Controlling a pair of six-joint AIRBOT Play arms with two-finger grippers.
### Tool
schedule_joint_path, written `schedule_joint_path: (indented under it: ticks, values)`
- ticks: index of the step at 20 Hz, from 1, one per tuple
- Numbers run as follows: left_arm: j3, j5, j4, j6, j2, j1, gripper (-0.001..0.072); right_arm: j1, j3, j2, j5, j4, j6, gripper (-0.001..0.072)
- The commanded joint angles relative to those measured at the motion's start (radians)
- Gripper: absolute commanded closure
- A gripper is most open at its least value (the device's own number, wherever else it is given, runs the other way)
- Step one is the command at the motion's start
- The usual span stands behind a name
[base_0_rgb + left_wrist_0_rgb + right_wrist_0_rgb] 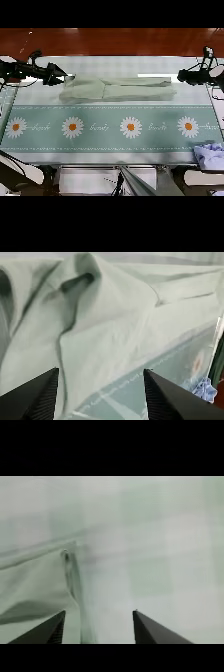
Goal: Fold the shirts.
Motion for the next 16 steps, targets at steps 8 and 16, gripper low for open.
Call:
schedule_joint_path:
  ticks: [8,16]
  values:
    - [0.011,-0.059,-0.083,0.011,0.058,-0.060,0.0118,-0.088,0.000,-0.203,0.154,0.621,-0.048,0.0113]
    - [0.012,-0.059,-0.104,0.015,0.058,-0.143,0.0120,0.109,0.000,-0.270,-0.152,0.806,-0.088,0.0378]
